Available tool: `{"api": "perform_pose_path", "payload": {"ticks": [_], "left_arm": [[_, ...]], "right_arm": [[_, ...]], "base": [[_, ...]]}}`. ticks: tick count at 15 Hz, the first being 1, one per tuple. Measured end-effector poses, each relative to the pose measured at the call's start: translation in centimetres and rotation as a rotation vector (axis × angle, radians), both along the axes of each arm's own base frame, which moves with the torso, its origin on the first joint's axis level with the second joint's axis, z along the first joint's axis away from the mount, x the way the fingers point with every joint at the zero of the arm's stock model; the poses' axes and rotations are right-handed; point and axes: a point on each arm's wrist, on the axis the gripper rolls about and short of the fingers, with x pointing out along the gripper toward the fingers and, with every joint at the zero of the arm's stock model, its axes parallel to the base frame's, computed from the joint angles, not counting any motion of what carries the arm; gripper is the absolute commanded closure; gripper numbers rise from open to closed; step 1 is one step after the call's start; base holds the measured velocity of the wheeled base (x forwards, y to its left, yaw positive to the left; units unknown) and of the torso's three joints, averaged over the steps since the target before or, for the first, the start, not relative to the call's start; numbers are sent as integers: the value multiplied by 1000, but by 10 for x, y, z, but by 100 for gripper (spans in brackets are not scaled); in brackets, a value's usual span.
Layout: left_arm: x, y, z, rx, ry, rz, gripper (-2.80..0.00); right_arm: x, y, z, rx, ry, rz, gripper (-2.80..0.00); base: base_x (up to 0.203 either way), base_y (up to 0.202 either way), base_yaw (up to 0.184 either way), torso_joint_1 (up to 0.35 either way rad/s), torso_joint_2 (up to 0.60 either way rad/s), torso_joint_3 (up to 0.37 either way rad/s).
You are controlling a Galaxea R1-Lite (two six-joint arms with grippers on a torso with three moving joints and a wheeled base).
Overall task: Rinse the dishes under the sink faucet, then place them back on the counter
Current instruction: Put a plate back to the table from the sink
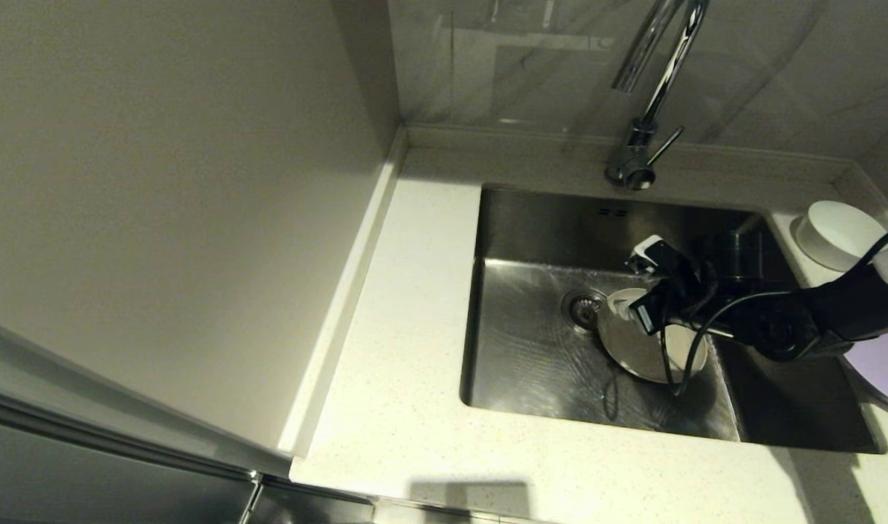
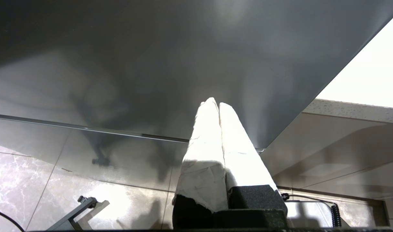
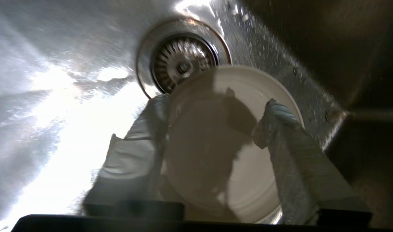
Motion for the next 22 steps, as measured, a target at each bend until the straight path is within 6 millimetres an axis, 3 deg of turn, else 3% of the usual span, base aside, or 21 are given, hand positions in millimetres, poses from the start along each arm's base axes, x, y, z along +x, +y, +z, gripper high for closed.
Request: {"api": "perform_pose_path", "payload": {"ticks": [5, 12, 18, 22], "left_arm": [[0, 0, 0, 0, 0, 0, 0], [0, 0, 0, 0, 0, 0, 0], [0, 0, 0, 0, 0, 0, 0], [0, 0, 0, 0, 0, 0, 0]], "right_arm": [[11, 21, -31, -109, 42, -235, -280], [26, 59, -37, 116, 65, -328, -280], [57, 65, -52, 108, 43, -351, -280], [71, 57, -65, 87, 33, -386, -280]], "base": [[0, 0, 0, 0, 0, 0], [0, 0, 0, 0, 0, 0], [0, 0, 0, 0, 0, 0], [0, 0, 0, 0, 0, 0]]}}
